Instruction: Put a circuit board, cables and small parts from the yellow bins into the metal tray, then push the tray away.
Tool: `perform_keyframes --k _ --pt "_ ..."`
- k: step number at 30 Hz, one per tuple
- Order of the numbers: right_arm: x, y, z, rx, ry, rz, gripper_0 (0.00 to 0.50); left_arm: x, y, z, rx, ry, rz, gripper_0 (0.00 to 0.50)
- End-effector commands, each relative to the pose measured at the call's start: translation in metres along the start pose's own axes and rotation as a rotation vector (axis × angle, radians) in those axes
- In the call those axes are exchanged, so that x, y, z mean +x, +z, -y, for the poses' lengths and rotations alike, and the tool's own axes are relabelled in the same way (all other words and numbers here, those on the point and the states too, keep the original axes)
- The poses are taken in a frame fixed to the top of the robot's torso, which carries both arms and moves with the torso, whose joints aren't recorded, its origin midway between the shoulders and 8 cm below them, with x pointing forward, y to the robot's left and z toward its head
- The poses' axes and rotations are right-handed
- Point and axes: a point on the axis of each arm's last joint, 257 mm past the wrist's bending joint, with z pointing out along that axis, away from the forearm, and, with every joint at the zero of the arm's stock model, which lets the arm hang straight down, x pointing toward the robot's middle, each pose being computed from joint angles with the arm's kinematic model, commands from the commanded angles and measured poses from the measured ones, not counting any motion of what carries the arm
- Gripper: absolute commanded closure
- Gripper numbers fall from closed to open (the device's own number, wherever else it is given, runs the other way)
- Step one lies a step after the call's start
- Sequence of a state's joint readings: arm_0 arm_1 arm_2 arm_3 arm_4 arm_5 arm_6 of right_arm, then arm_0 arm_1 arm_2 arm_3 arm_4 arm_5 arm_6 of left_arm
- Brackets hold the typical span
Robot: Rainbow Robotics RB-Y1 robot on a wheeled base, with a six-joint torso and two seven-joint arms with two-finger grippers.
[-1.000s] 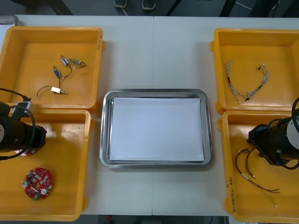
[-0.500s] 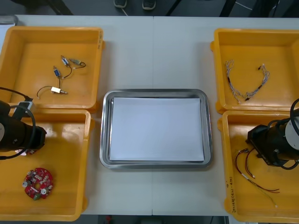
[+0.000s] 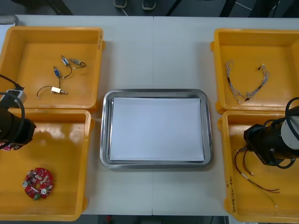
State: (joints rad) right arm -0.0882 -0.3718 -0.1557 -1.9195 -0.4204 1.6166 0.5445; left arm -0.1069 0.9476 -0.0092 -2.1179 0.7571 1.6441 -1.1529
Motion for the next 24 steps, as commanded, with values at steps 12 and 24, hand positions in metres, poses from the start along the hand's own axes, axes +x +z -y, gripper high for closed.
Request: perform_keyframes --k 12,24 --pt "-0.010 -0.054 -0.007 0.010 -0.109 0.063 0.500 -0.031 -0.088 0.057 0.059 0.101 0.071 0.500" --pt "-0.038 -0.137 -0.004 -0.072 -0.187 0.071 0.500 -0.039 -0.099 0.129 0.134 0.111 0.092 0.498"
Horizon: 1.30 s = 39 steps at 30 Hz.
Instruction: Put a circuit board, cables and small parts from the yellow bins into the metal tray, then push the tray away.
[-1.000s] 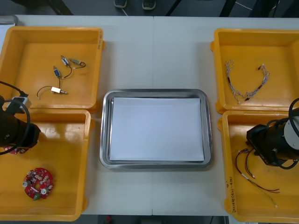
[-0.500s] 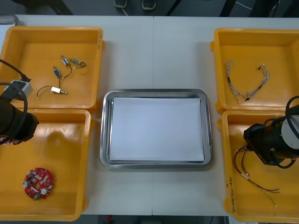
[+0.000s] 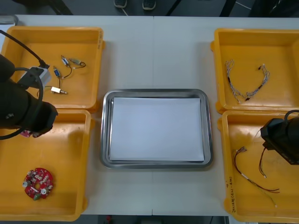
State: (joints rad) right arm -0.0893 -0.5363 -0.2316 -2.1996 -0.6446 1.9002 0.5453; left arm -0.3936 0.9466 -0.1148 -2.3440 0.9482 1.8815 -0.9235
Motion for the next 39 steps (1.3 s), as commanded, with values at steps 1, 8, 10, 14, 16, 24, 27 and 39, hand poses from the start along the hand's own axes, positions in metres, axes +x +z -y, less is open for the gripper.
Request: perform_keyframes --k 1,8,10,14,16,24,27,39 --pt "-0.043 -0.055 -0.004 -0.099 -0.016 0.114 0.500 -0.019 -0.007 0.038 0.021 0.002 0.053 0.498" --pt "-0.056 -0.095 -0.009 -0.149 -0.147 0.159 0.500 -0.033 0.000 0.088 0.052 0.014 0.086 0.500" --pt "-0.058 -0.101 -0.009 -0.140 -0.211 0.180 0.500 -0.035 0.003 0.100 0.060 0.024 0.084 0.497" --pt "-0.057 -0.109 -0.012 -0.124 -0.393 0.211 0.500 -0.038 0.014 0.122 0.064 0.043 0.071 0.499" --pt "-0.055 -0.112 -0.014 -0.113 -0.493 0.219 0.500 -0.039 0.019 0.134 0.068 0.054 0.063 0.499" --pt "-0.047 -0.118 -0.014 -0.092 -0.751 0.182 0.500 -0.046 0.041 0.170 0.091 0.058 0.052 0.497" --pt "-0.043 -0.122 -0.014 -0.081 -0.852 0.167 0.500 -0.047 0.051 0.183 0.107 0.051 0.056 0.498" --pt "-0.032 -0.138 -0.021 -0.029 -1.189 0.215 0.500 -0.028 0.083 0.209 0.107 0.058 0.032 0.497"
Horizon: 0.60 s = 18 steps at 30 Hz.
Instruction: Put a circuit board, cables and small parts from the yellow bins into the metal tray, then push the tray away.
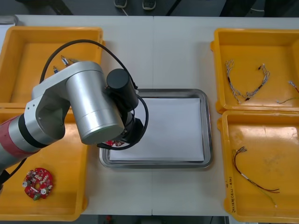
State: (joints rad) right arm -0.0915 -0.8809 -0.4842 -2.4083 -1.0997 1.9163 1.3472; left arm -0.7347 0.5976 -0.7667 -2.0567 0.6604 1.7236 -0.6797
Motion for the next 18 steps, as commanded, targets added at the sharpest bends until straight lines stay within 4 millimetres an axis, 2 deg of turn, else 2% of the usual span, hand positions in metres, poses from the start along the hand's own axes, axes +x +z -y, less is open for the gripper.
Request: perform_keyframes --k 1,7,13,18 --pt "-0.007 -0.010 -0.006 0.034 -0.135 0.017 0.500 -0.010 -0.001 0.023 0.016 -0.035 0.050 0.499" --pt "-0.005 -0.009 -0.014 0.018 -0.186 0.013 0.500 -0.004 0.011 0.029 0.019 -0.040 0.042 0.497" --pt "-0.003 -0.011 -0.023 -0.008 -0.221 0.008 0.500 -0.006 0.028 0.033 0.030 -0.068 0.046 0.498" --pt "0.001 -0.012 -0.031 -0.035 -0.247 -0.003 0.500 -0.006 0.033 0.035 0.032 -0.072 0.050 0.498"
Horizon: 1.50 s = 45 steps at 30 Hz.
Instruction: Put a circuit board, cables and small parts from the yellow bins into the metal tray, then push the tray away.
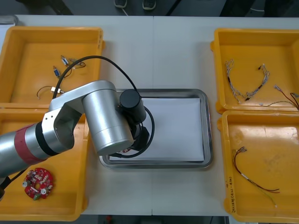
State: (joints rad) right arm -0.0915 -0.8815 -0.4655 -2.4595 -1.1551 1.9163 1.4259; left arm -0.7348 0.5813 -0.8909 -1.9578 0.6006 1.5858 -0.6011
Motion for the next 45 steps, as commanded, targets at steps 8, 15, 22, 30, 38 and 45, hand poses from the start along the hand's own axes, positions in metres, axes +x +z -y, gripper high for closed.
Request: perform_keyframes --k 8,15,22,30,38,45 --pt "-0.002 -0.010 -0.007 0.033 -0.145 -0.017 0.500 -0.009 -0.002 0.030 0.044 -0.034 0.046 0.497" --pt "-0.003 -0.009 -0.005 0.052 -0.160 -0.017 0.500 -0.009 -0.003 0.032 0.048 -0.049 0.047 0.039" --pt "-0.004 -0.009 -0.004 0.055 -0.169 -0.015 0.500 -0.010 -0.004 0.032 0.052 -0.064 0.050 0.000" --pt "-0.007 -0.009 -0.004 0.057 -0.178 -0.009 0.500 -0.017 -0.024 0.026 0.045 -0.085 0.067 0.000" --pt "-0.017 -0.007 -0.013 0.046 -0.225 0.001 0.500 -0.035 -0.071 0.006 0.026 -0.128 0.114 0.000" --pt "-0.030 -0.004 -0.033 0.016 -0.314 0.003 0.500 -0.053 -0.100 -0.026 0.000 -0.180 0.152 0.000"
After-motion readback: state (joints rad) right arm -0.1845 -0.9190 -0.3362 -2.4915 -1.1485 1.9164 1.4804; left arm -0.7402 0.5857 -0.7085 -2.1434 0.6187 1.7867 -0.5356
